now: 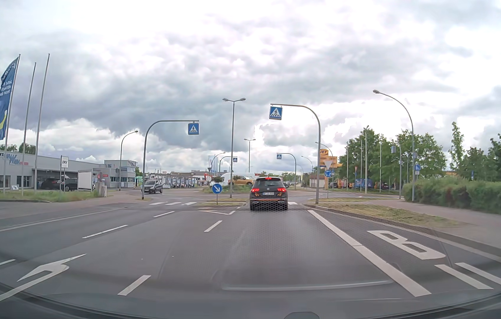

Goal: Follow the waypoints while adhering to traffic rules and regulations

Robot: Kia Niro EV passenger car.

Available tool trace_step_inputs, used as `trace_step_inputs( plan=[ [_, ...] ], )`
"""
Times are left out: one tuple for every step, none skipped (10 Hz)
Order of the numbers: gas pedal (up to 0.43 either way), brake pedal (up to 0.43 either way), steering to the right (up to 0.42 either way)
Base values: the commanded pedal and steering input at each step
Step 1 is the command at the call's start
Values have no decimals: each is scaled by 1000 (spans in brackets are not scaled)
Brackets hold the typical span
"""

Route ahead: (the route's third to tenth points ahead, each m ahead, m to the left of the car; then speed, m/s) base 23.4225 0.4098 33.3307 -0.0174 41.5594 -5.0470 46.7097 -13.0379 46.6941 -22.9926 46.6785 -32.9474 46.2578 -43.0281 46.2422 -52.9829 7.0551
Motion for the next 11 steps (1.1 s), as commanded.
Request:
trace_step_inputs(
  plan=[
    [0, 116, 2],
    [0, 116, 3],
    [0, 116, 3],
    [0, 116, 3],
    [0, 128, 3],
    [0, 128, 3],
    [0, 134, 4],
    [0, 140, 4],
    [0, 146, 4],
    [0, 152, 4],
    [0, 152, 4]
  ],
)
